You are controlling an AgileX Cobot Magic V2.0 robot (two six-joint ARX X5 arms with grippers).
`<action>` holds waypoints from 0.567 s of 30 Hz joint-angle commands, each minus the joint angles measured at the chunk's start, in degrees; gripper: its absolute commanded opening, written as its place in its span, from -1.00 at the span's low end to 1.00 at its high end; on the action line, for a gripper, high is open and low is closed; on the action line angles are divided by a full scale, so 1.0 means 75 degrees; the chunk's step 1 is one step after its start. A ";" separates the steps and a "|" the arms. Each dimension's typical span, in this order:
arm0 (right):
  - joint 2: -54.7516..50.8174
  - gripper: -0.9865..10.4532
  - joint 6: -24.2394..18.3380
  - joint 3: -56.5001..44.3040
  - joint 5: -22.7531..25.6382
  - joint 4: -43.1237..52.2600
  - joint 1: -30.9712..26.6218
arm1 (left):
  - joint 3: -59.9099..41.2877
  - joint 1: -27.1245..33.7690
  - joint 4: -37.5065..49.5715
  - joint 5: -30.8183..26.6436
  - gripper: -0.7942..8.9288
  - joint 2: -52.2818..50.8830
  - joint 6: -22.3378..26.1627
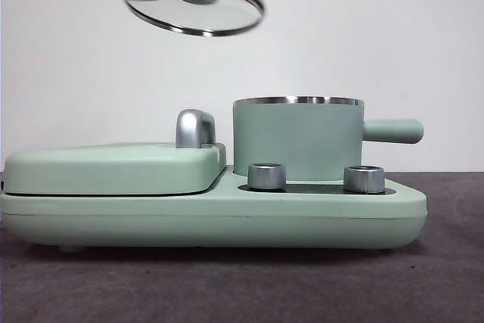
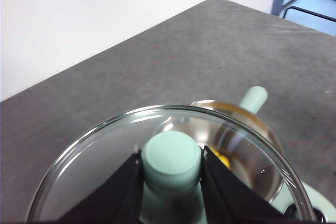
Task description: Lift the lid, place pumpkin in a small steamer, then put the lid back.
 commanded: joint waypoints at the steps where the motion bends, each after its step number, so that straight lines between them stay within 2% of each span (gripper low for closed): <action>1: -0.0093 -0.15 0.0122 0.0032 0.0041 0.0003 0.0044 | 0.0187 -0.0280 0.0714 0.0041 -0.81 0.0370 0.0020; 12: -0.0224 -0.15 0.0122 0.0032 0.0032 -0.0510 0.0044 | 0.0187 -0.1125 0.2634 -0.0242 -0.81 0.1603 0.0009; 17: -0.0227 -0.15 0.0122 0.0032 0.0032 -0.0618 0.0044 | 0.0187 -0.1282 0.3124 -0.0309 -0.81 0.1961 -0.0003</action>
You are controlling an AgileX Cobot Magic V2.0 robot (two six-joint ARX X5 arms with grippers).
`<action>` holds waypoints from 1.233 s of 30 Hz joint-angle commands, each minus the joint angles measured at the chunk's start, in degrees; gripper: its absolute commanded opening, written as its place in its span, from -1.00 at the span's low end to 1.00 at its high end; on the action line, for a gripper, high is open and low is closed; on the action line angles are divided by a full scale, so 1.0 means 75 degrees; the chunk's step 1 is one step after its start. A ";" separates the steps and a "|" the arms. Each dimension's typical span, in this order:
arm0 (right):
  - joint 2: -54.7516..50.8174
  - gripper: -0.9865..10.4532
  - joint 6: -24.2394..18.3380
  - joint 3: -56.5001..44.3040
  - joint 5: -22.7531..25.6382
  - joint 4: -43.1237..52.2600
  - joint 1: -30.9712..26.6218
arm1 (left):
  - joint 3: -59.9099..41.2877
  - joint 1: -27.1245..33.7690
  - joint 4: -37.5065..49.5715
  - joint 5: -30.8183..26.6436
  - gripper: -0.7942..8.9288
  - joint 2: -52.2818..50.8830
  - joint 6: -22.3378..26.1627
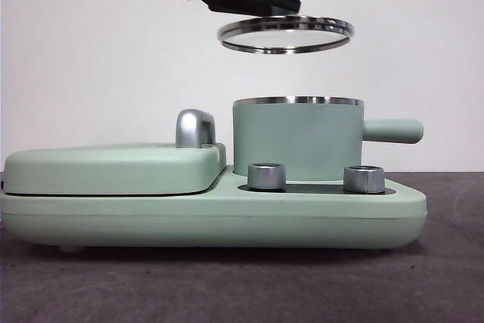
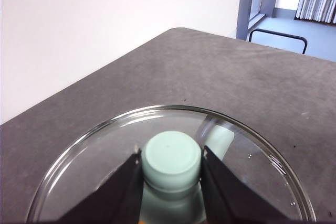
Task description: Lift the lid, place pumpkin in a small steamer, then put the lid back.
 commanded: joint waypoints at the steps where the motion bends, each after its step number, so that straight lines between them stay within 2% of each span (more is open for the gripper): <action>1: 0.0044 -0.15 0.0085 0.0032 0.0032 -0.0009 0.0044 | 0.0187 -0.0114 0.0437 -0.0082 -0.81 0.0198 -0.0003; 11: 0.0055 -0.15 0.0087 0.0032 0.0038 -0.0041 0.0044 | 0.0187 -0.0143 0.1306 -0.0184 -0.81 0.0968 -0.0149; 37: 0.0058 -0.15 0.0108 0.0032 0.0224 -0.0035 0.0044 | 0.0187 -0.0047 0.1102 -0.0184 -0.81 0.1507 -0.0350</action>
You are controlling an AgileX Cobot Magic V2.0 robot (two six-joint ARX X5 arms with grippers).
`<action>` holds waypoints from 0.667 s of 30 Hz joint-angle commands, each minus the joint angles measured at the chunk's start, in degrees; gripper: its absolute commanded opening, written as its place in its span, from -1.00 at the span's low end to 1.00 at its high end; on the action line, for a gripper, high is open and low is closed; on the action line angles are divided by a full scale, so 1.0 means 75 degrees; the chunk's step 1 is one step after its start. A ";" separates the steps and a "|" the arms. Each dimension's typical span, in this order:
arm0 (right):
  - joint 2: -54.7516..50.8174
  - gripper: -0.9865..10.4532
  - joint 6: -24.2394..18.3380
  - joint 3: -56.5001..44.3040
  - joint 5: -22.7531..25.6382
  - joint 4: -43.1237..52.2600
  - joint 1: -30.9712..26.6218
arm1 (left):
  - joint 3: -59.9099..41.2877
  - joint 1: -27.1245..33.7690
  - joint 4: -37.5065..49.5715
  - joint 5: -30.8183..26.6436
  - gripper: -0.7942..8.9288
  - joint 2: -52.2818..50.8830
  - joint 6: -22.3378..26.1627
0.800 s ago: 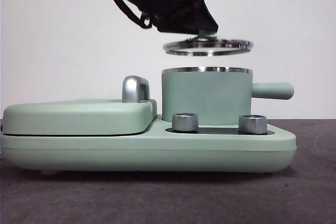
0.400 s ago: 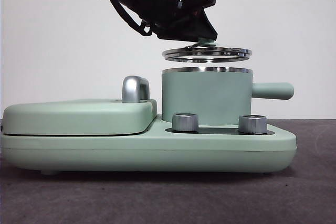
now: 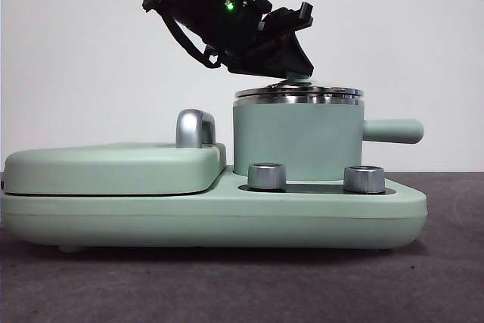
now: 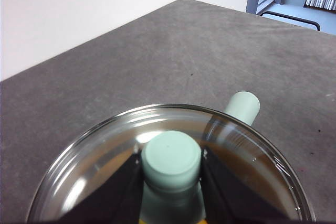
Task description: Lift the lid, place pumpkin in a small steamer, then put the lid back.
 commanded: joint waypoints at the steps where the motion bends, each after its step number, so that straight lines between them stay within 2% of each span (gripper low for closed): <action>1: 0.0050 -0.15 0.0102 0.0032 0.0064 0.0038 0.0047 | 0.0187 -0.0044 0.0087 -0.0003 -0.81 0.0111 -0.0079; 20: 0.0050 -0.15 0.0189 0.0032 0.0201 0.0175 0.0047 | 0.0187 -0.0041 -0.0484 -0.0067 -0.81 -0.0090 -0.0085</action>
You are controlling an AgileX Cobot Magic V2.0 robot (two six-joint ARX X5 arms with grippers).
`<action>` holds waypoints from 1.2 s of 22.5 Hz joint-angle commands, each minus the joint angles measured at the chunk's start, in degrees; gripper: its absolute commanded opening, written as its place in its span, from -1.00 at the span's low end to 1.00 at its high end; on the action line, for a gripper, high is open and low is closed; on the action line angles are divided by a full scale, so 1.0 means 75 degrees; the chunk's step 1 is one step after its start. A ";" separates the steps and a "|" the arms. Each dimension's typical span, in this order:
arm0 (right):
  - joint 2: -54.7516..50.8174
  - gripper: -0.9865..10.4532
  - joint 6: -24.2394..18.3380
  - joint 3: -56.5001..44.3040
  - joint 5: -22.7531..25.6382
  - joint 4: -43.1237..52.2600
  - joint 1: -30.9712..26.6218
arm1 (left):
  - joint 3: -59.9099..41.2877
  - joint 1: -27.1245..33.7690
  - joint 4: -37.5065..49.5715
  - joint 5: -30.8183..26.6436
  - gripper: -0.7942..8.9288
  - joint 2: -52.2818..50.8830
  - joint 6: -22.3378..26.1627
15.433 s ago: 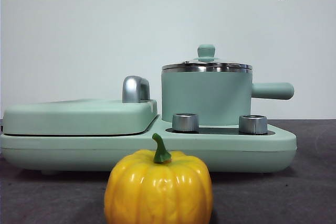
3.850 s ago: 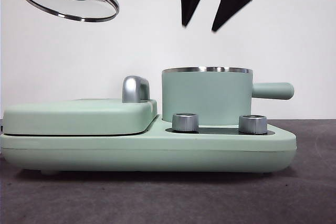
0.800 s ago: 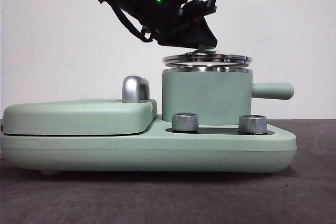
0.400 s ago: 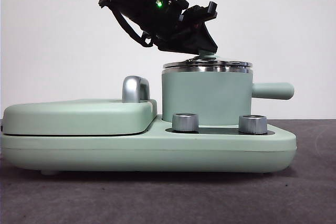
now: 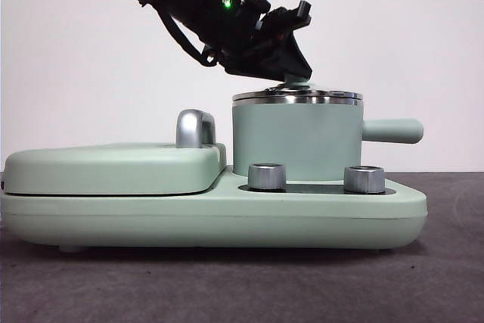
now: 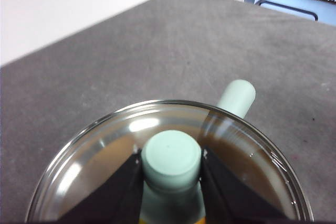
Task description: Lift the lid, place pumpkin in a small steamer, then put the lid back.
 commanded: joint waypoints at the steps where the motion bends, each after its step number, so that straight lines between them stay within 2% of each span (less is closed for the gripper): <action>1: 0.0047 -0.15 0.0105 0.0032 0.0012 0.0105 0.0044 | 0.0169 -0.0038 0.0020 -0.0058 -0.81 0.0023 -0.0073; 8: 0.0047 -0.15 0.0105 0.0032 0.0012 0.0108 0.0044 | 0.0169 -0.0038 0.0029 -0.0055 -0.76 0.0023 -0.0070; 11: 0.0044 -0.15 0.0105 0.0032 0.0012 0.0108 0.0044 | 0.0169 -0.0038 0.0047 -0.0055 -0.43 0.0023 -0.0070; 13: 0.0044 -0.15 0.0105 0.0032 0.0012 0.0108 0.0044 | 0.0169 -0.0038 0.0087 -0.0052 -0.31 0.0023 -0.0070; 21: 0.0044 -0.15 0.0102 0.0032 0.0012 0.0131 0.0044 | 0.0169 -0.0003 0.0172 -0.0050 -0.31 -0.0300 -0.0111; 24: 0.0047 -0.15 0.0096 0.0032 0.0009 0.0213 0.0044 | 0.0169 0.0087 -0.0536 -0.0020 -0.31 -0.0804 -0.0172; 27: 0.0050 -0.15 0.0070 0.0032 -0.0012 0.0251 0.0044 | 0.0169 0.0300 -0.1594 -0.0020 -0.31 -0.1411 -0.0632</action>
